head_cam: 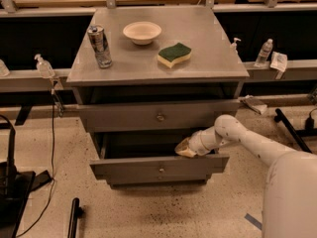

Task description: Open middle drawer

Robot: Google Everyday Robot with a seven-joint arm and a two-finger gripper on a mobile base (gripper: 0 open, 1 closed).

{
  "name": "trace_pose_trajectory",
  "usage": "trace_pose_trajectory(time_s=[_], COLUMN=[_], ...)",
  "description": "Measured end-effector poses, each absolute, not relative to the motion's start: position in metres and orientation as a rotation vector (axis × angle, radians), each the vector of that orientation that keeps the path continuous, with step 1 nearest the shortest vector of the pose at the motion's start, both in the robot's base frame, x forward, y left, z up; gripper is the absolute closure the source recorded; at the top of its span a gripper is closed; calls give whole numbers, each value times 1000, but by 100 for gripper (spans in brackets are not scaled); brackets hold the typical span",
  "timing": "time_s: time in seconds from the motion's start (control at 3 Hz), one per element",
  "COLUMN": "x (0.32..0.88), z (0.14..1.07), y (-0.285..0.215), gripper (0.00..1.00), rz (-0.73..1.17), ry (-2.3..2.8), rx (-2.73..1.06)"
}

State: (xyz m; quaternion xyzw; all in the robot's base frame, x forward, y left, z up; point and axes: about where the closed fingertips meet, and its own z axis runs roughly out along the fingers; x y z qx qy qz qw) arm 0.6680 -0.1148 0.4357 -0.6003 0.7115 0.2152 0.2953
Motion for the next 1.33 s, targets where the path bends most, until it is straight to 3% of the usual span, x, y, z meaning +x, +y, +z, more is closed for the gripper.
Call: trace_pose_trajectory(time_s=[1.33], x=[605], z=[460], y=[-106], gripper=[100], rz=[657], ry=[1805], rx=[-1667])
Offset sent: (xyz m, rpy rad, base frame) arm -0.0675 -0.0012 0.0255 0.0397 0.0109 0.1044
